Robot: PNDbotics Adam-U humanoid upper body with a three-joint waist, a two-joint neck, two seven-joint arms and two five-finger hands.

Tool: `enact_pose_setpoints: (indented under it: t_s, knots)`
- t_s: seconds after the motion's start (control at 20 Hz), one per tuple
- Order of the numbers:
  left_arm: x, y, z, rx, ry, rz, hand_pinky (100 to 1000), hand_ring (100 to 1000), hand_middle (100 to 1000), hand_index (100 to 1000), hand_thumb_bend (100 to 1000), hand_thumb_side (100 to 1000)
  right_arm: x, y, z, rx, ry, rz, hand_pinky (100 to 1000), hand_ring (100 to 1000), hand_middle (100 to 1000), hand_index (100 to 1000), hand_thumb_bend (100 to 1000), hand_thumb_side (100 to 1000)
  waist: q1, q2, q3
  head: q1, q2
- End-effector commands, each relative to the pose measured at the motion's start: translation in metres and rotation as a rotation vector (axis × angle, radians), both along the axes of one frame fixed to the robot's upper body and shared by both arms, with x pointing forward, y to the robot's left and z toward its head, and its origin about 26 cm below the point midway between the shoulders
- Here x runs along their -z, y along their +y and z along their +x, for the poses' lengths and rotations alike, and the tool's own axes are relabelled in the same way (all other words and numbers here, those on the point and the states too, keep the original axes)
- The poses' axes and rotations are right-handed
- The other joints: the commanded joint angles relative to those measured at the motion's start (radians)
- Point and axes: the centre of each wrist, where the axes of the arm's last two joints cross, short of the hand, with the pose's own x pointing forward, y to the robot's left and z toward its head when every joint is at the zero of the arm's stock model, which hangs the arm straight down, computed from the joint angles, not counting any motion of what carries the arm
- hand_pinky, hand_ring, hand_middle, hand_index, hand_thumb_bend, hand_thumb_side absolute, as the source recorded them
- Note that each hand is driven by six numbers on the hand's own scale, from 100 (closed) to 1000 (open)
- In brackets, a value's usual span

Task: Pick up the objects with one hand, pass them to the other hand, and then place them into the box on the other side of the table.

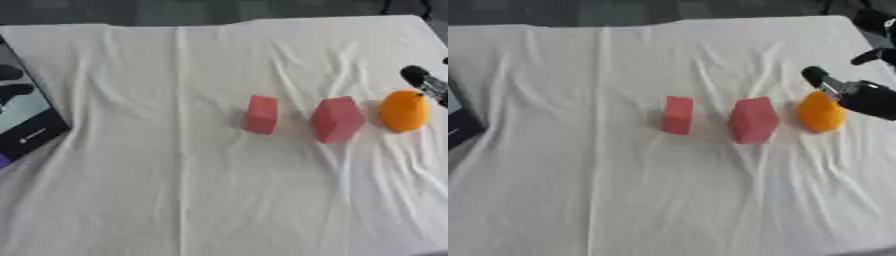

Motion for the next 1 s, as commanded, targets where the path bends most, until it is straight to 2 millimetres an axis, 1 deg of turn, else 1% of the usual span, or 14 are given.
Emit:
enact_pose_setpoints:
  t_s: [0.05,0.1,0.15,0.2,0.25,0.3,0.6,0.7,0.85,1.0]
  knots:
    - [-0.013,0.003,-0.003,0.012,-0.04,0.031,1000,712,705,737,102,867,-0.025,0.002,0.004,-0.03,-0.007,-0.066,653,918,822,893,646,376,0.002,-0.001,0.012,-0.014,-0.022]
    - [-0.014,0.002,-0.003,0.016,-0.044,0.032,1000,712,705,737,102,867,-0.029,0.003,0.005,-0.037,0.002,-0.099,656,919,831,893,659,430,0.001,0.001,0.017,-0.019,-0.025]
    - [-0.015,0.002,-0.003,0.019,-0.047,0.033,1000,712,705,737,101,866,-0.033,0.004,0.006,-0.04,0.01,-0.131,665,920,833,894,662,433,0.0,0.003,0.021,-0.024,-0.028]
    - [-0.016,0.002,-0.003,0.021,-0.051,0.035,1000,712,705,737,100,866,-0.036,0.005,0.007,-0.042,0.017,-0.158,663,919,833,894,662,434,-0.001,0.006,0.026,-0.028,-0.031]
    - [-0.017,0.002,-0.004,0.021,-0.052,0.036,1000,712,705,737,100,867,-0.039,0.006,0.008,-0.043,0.022,-0.181,663,919,832,894,628,431,-0.001,0.007,0.028,-0.031,-0.034]
    - [-0.018,0.002,-0.004,0.021,-0.054,0.039,1000,712,705,736,100,866,-0.041,0.006,0.009,-0.044,0.028,-0.2,662,919,832,894,662,433,-0.001,0.009,0.031,-0.034,-0.036]
    - [-0.021,0.002,-0.006,0.027,-0.066,0.042,1000,712,706,736,100,862,-0.052,0.009,0.011,-0.082,0.075,-0.244,678,929,841,893,661,405,-0.006,0.012,0.038,-0.068,-0.042]
    - [-0.023,0.001,-0.007,0.031,-0.069,0.043,1000,712,706,736,100,862,-0.05,0.009,0.011,-0.11,0.098,-0.26,709,941,852,899,660,383,-0.009,0.014,0.04,-0.075,-0.047]
    - [-0.024,0.0,-0.006,0.036,-0.071,0.045,1000,712,705,736,100,864,-0.041,0.011,0.011,-0.163,0.139,-0.306,738,944,856,899,652,349,-0.013,0.018,0.048,-0.087,-0.055]
    - [-0.025,-0.001,-0.006,0.041,-0.075,0.046,1000,712,705,736,100,864,-0.033,0.012,0.011,-0.196,0.187,-0.364,796,954,870,902,639,307,-0.014,0.022,0.056,-0.097,-0.058]
